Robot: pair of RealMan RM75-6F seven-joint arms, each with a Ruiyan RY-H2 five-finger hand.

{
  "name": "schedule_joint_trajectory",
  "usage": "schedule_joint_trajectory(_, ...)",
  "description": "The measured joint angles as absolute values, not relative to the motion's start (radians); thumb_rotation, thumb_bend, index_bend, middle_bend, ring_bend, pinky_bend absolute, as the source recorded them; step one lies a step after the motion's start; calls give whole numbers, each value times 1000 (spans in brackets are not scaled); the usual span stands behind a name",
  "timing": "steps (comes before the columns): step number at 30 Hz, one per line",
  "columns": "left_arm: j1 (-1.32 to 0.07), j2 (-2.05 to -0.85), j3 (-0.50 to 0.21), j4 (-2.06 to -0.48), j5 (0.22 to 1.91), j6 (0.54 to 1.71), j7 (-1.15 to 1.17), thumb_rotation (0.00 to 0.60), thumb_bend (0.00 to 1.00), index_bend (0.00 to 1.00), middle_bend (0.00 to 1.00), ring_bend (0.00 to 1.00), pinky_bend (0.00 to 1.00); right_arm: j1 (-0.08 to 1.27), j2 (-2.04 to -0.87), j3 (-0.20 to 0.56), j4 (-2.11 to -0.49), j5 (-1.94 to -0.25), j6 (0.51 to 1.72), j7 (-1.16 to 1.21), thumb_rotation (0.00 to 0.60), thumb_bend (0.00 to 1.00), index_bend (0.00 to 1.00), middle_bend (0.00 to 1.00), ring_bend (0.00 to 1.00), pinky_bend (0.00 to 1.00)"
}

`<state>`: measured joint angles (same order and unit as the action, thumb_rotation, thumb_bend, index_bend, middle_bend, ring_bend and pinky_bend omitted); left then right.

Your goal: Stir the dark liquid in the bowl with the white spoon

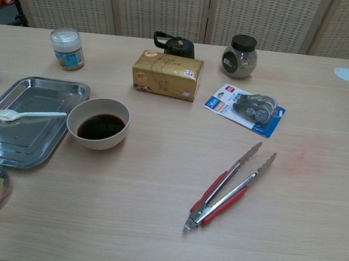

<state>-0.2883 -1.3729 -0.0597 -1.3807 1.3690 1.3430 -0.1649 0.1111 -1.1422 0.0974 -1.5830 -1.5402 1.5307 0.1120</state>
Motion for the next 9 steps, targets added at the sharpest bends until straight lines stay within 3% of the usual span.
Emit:
schedule_joint_trajectory(5,-173,-1228,-16,-1566,1363,1460,-20,600,51,0,0,0,0,102,-1154,102,-1576,-1554,1561,73,600,0,0,0,0,0)
schedule_joint_trajectory(9,-120,-1171,14,-1610,1365,1498,9,600,62,0,0,0,0,101,-1154,101,-1578,-1552,1559,72,600,0,0,0,0,0)
